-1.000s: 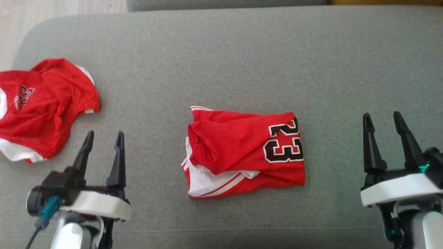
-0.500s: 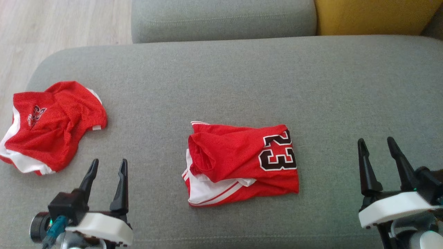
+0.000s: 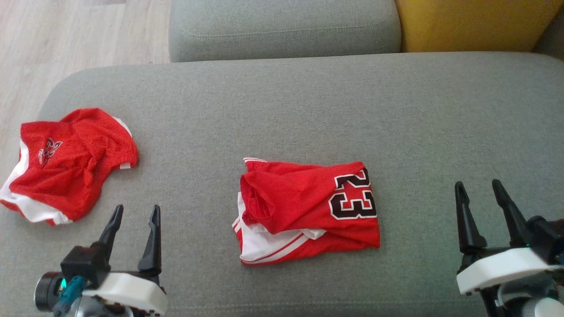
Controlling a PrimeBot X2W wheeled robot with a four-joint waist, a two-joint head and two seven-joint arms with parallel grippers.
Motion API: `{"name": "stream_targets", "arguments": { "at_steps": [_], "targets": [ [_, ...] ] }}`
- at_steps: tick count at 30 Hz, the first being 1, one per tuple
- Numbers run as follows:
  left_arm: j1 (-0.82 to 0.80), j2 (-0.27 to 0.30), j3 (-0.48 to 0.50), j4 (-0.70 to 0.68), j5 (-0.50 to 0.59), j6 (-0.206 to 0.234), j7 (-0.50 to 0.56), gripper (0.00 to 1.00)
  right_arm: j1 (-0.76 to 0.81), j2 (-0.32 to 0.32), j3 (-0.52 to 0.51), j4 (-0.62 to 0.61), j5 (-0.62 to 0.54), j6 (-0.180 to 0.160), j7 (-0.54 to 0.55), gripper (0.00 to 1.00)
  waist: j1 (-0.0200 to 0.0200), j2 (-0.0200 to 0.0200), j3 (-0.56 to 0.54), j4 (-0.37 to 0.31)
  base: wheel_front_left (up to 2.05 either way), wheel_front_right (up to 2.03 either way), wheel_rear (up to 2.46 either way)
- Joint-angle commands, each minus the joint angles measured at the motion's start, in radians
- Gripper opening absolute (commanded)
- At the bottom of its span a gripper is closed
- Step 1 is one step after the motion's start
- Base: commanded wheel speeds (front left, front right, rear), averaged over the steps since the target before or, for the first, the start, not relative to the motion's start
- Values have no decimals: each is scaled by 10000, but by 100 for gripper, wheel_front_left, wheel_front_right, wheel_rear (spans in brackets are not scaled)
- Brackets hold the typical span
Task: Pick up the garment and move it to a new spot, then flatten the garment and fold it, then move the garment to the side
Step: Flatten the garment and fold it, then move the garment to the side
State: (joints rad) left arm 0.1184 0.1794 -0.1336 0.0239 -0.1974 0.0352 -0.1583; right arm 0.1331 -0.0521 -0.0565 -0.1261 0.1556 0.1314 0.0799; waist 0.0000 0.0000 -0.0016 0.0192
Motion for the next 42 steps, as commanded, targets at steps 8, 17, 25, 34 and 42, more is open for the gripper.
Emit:
{"name": "stream_targets", "arguments": {
  "at_steps": [8,17,25,34,42],
  "targets": [
    [-373,172,240,-554,-12,109,84,100,-324,-121,196,-366,-23,-7,9,100,0,0,54,24,0,0,0],
    [-386,198,178,-642,-60,170,104,100,-389,-113,162,-296,-5,-7,27,100,0,0,96,81,0,0,0],
    [-715,224,118,-608,-141,109,-40,100,-902,-103,218,89,160,-7,71,100,0,0,504,253,0,0,0],
    [-1901,56,-215,-121,-164,-169,-448,100,-2709,-34,1532,2637,572,-7,466,100,0,0,1558,834,0,0,0],
    [-2457,-55,-311,402,-185,-263,-775,100,-3200,11,2215,4900,1094,-7,1811,100,0,0,1953,1068,0,0,0]
  ]
}}
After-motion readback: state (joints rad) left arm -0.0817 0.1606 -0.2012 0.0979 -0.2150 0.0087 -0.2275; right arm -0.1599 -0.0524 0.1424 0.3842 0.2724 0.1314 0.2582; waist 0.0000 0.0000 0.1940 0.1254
